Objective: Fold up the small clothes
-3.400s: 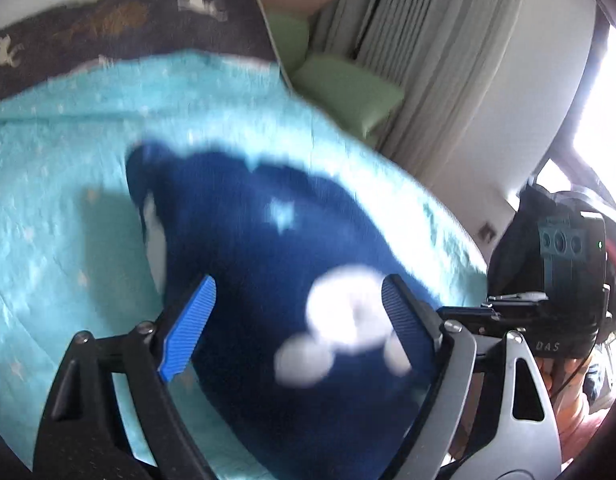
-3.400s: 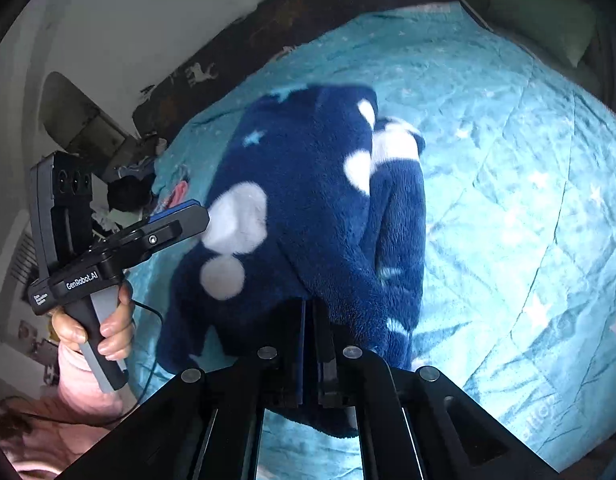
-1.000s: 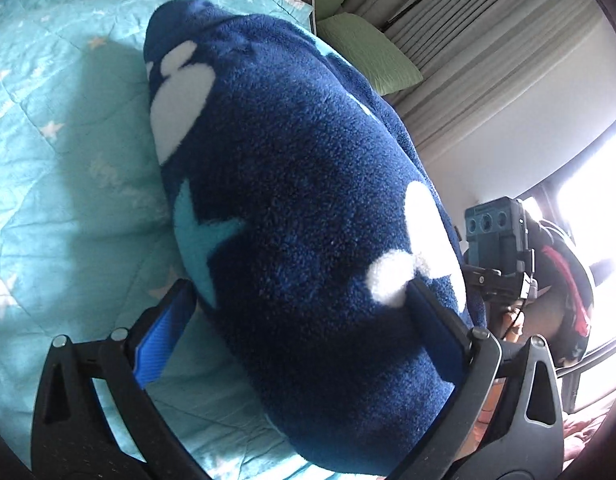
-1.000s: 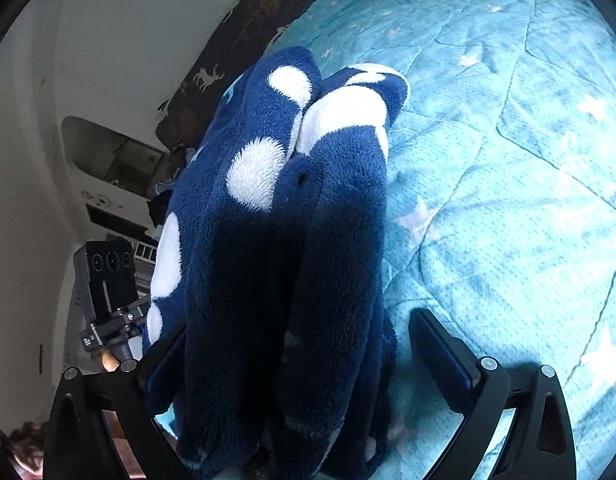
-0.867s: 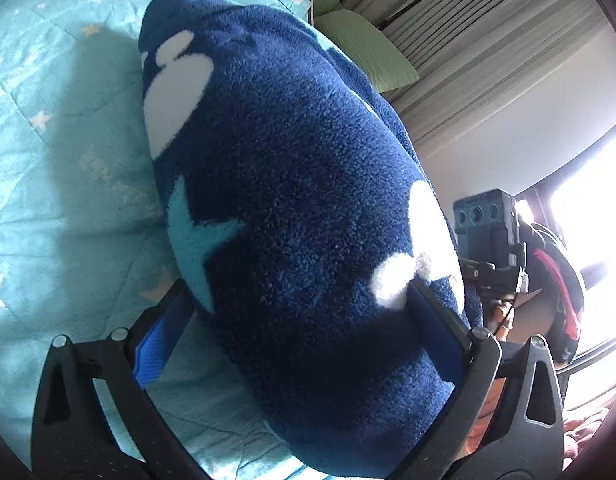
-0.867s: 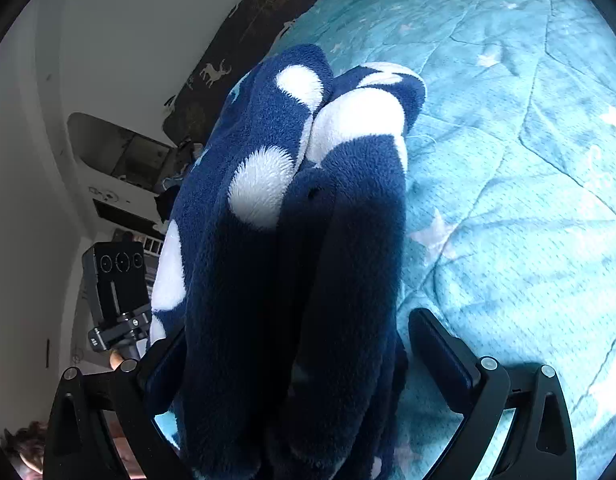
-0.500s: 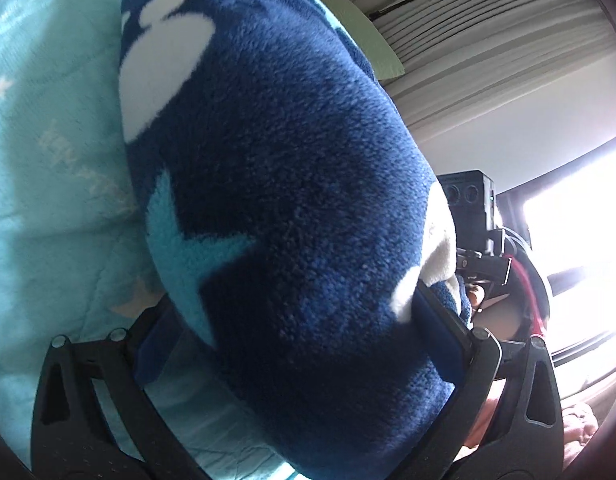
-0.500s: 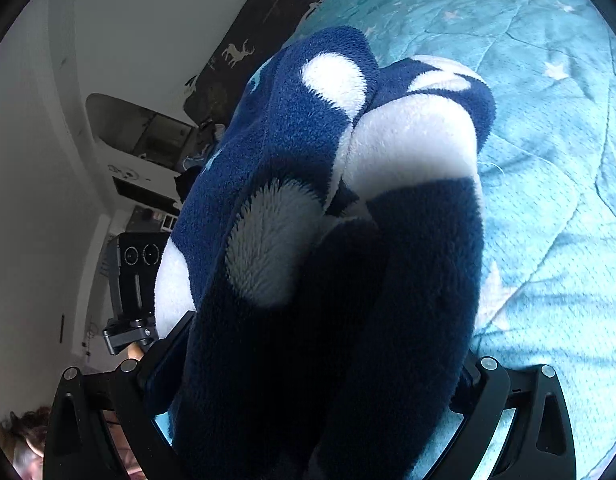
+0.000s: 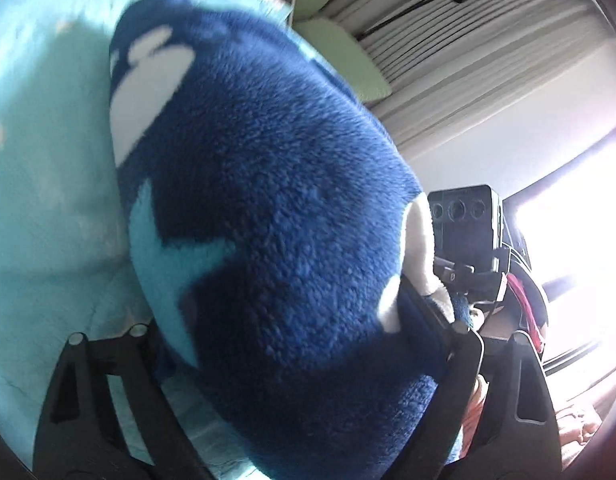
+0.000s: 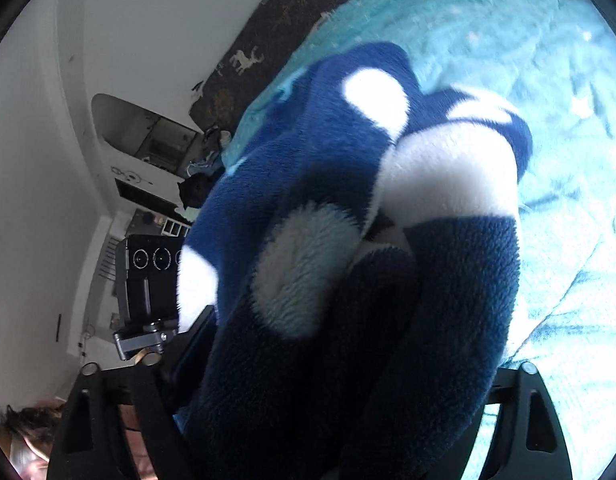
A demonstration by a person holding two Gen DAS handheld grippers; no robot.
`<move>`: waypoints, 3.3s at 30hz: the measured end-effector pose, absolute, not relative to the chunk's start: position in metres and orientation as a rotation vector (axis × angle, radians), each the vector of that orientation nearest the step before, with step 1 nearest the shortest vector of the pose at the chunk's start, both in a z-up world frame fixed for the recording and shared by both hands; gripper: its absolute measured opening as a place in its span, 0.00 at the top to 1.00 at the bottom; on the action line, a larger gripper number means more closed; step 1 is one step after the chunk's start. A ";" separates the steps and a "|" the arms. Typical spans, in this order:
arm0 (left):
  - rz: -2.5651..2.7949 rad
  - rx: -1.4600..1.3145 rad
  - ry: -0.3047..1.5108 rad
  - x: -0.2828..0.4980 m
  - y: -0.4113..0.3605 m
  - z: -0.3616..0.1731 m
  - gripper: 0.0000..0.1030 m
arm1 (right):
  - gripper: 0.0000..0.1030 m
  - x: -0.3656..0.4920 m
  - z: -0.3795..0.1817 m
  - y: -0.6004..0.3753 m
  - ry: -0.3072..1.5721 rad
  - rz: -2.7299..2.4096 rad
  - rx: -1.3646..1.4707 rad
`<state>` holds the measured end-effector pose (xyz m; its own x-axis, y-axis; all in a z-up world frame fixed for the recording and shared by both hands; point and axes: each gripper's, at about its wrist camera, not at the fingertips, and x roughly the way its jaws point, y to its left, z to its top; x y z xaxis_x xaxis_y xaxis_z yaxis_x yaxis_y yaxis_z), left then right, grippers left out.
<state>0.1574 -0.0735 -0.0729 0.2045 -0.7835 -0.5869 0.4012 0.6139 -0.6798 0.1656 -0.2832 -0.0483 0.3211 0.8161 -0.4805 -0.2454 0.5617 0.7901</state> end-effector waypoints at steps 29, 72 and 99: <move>-0.823 -0.247 0.770 0.472 -0.194 0.027 0.12 | 0.21 0.489 0.070 -0.399 0.757 0.551 0.629; -0.416 0.098 0.504 0.138 -0.105 0.070 0.05 | 0.05 0.139 0.109 -0.251 0.573 -0.119 0.126; -0.365 0.121 0.555 0.066 -0.090 0.051 0.05 | 0.02 0.051 0.115 -0.219 0.546 -0.192 0.108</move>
